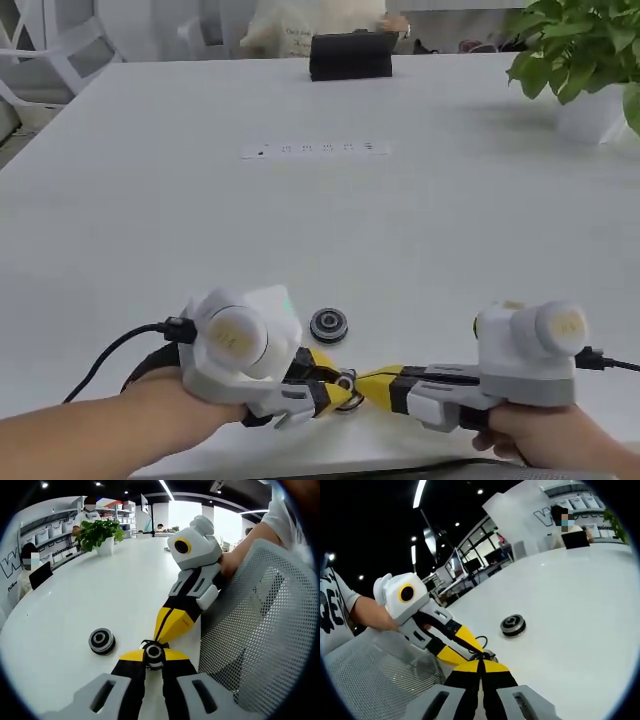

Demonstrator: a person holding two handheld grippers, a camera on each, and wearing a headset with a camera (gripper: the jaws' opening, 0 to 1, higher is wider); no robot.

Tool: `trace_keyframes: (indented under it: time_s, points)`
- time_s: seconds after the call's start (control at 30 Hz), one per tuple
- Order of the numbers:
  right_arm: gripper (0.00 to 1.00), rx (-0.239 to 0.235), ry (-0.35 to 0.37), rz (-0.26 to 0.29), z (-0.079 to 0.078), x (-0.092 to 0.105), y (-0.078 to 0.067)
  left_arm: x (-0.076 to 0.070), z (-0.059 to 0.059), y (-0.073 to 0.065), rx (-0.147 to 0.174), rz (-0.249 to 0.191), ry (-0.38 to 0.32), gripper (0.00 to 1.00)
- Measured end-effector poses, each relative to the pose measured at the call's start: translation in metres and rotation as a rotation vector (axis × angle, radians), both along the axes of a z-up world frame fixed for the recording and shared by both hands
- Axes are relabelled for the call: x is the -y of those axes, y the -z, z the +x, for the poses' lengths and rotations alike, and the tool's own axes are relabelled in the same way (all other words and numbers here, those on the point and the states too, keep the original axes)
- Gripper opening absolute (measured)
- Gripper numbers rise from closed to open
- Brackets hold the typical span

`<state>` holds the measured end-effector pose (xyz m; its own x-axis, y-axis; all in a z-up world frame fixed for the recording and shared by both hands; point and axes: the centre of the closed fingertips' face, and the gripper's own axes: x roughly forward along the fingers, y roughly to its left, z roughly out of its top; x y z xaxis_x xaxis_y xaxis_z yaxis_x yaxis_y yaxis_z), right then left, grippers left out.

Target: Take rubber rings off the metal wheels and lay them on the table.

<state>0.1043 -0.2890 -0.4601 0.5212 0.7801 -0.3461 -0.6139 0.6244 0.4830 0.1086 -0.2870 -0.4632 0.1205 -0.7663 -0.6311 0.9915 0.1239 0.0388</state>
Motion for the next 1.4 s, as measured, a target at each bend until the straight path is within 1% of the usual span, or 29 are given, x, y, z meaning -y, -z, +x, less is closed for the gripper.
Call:
trace_keyframes:
  time_s: [0.27, 0.37, 0.4, 0.43, 0.67, 0.73, 0.77, 0.87, 1.17, 1.4]
  points:
    - [0.00, 0.004, -0.017, 0.009, -0.001, -0.004, -0.001, 0.000, -0.001, 0.000, 0.000, -0.001, 0.002, 0.06]
    - [0.00, 0.009, -0.030, 0.029, -0.002, -0.008, -0.005, 0.001, -0.001, 0.000, 0.000, -0.002, 0.002, 0.06]
    - [0.00, 0.013, -0.040, 0.028, -0.004, -0.009, -0.005, 0.001, -0.001, 0.001, 0.000, -0.002, 0.002, 0.06]
    - [0.00, 0.017, -0.035, 0.026, -0.002, -0.008, -0.005, 0.001, -0.001, 0.001, -0.001, -0.002, 0.002, 0.06]
    - [0.00, 0.011, -0.035, 0.041, -0.002, -0.008, -0.005, 0.001, -0.001, 0.001, 0.000, -0.002, 0.003, 0.06]
    - [0.00, 0.006, -0.032, 0.055, -0.002, -0.008, -0.006, 0.001, -0.001, 0.001, -0.001, -0.002, 0.006, 0.07]
    - [0.00, -0.002, -0.029, 0.074, -0.002, -0.008, -0.007, 0.001, -0.001, 0.001, 0.001, -0.002, 0.007, 0.07]
    - [0.00, -0.007, -0.024, 0.082, -0.002, -0.007, -0.006, 0.001, -0.001, 0.000, 0.001, -0.004, 0.009, 0.07]
    - [0.00, -0.013, 0.001, 0.057, 0.001, -0.002, -0.002, 0.001, 0.000, 0.000, 0.005, -0.009, 0.007, 0.07]
    - [0.00, -0.021, 0.017, 0.052, 0.003, 0.002, -0.001, 0.001, 0.000, -0.001, -0.002, -0.013, 0.000, 0.07]
